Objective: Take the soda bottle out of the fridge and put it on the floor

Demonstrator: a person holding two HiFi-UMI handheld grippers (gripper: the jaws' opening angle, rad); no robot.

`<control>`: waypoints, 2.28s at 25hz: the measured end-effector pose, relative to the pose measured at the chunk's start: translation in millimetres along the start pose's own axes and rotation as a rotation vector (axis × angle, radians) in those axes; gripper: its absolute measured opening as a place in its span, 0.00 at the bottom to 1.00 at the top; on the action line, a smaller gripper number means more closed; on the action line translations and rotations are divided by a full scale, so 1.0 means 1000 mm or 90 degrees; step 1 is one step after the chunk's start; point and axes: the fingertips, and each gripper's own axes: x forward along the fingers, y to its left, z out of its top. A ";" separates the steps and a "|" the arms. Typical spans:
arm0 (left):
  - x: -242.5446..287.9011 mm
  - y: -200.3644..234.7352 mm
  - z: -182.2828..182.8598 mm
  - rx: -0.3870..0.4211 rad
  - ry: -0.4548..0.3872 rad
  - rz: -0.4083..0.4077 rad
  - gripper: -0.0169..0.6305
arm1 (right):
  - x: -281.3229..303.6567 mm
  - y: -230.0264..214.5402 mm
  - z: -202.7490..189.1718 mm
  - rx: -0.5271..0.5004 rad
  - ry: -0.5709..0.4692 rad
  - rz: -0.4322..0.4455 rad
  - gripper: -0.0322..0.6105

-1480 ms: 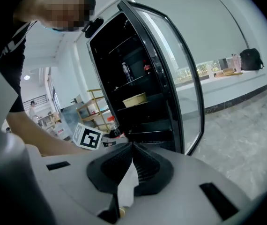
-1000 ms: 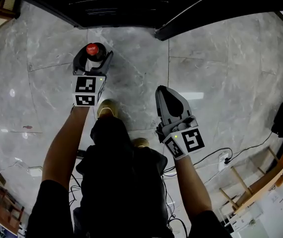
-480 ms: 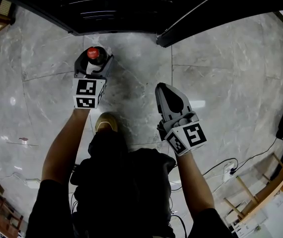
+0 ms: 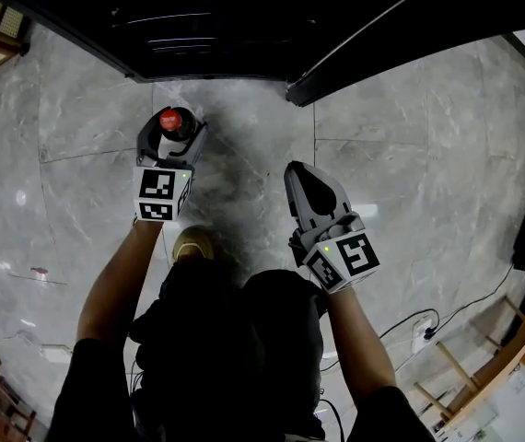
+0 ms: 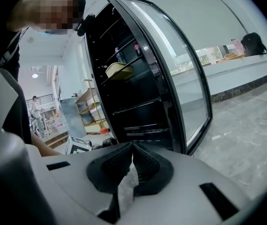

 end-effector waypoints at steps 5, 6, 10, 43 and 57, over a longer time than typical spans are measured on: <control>-0.001 -0.001 -0.001 0.004 -0.008 0.005 0.51 | 0.006 -0.012 0.008 -0.007 -0.014 0.001 0.09; -0.001 -0.002 -0.001 0.005 -0.008 0.003 0.51 | 0.007 -0.014 0.010 -0.009 -0.017 0.001 0.09; 0.000 -0.003 0.001 0.009 -0.007 -0.005 0.51 | 0.010 -0.018 0.016 -0.015 -0.023 -0.002 0.09; -0.293 -0.099 0.367 -0.055 0.089 -0.049 0.51 | -0.220 0.199 0.371 0.028 0.020 -0.025 0.09; -0.461 -0.187 0.513 -0.090 0.032 -0.082 0.35 | -0.354 0.272 0.453 0.030 -0.004 -0.029 0.09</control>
